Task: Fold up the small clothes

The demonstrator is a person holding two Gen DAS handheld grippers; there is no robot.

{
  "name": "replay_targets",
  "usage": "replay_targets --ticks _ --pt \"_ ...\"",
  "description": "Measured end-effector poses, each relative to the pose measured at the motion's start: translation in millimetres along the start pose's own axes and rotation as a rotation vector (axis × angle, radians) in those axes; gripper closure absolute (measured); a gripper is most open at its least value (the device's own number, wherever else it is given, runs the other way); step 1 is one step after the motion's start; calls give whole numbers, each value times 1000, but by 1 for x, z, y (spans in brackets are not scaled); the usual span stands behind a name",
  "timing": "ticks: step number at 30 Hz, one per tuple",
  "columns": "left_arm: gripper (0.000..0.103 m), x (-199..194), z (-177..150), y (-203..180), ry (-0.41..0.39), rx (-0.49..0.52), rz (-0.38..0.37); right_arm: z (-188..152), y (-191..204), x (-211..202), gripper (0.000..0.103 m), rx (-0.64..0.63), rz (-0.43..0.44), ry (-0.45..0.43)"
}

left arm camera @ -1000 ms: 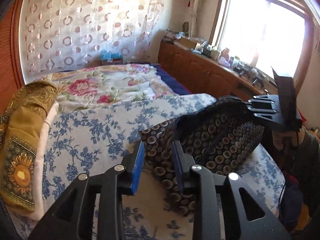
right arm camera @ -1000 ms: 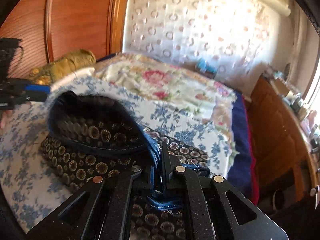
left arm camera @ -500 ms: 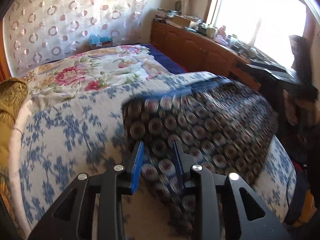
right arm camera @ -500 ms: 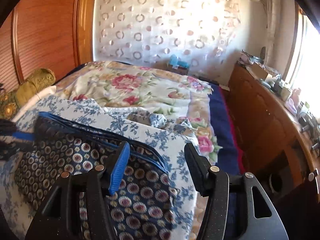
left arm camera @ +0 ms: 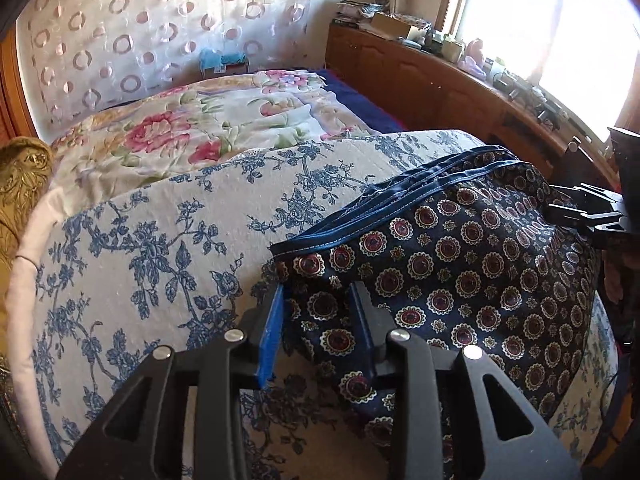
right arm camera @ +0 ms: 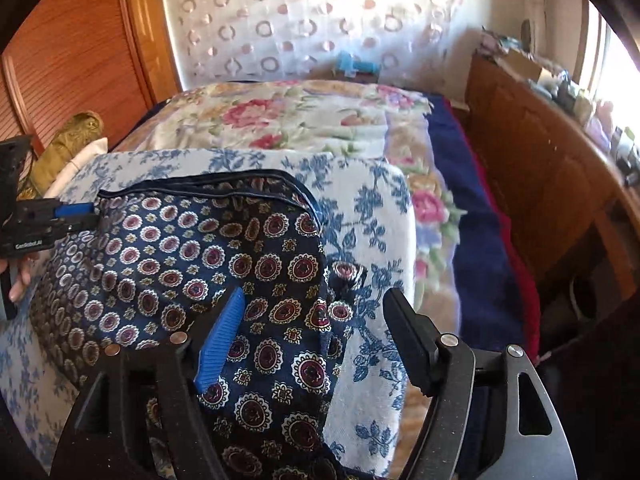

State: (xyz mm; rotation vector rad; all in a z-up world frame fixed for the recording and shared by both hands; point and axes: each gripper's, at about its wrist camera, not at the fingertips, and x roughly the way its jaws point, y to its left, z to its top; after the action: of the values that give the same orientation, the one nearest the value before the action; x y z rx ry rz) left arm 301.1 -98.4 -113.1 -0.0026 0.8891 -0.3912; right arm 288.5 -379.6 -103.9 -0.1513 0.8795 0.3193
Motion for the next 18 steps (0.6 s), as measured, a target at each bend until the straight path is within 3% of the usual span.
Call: replay_targets --ticks 7,15,18 --pt "66 0 -4 -6 -29 15 37 -6 -4 15 27 45 38 35" --pt "66 -13 -13 1 39 -34 -47 -10 -3 13 26 37 60 21" --pt "66 -18 -19 0 45 -59 -75 -12 0 12 31 26 79 16"
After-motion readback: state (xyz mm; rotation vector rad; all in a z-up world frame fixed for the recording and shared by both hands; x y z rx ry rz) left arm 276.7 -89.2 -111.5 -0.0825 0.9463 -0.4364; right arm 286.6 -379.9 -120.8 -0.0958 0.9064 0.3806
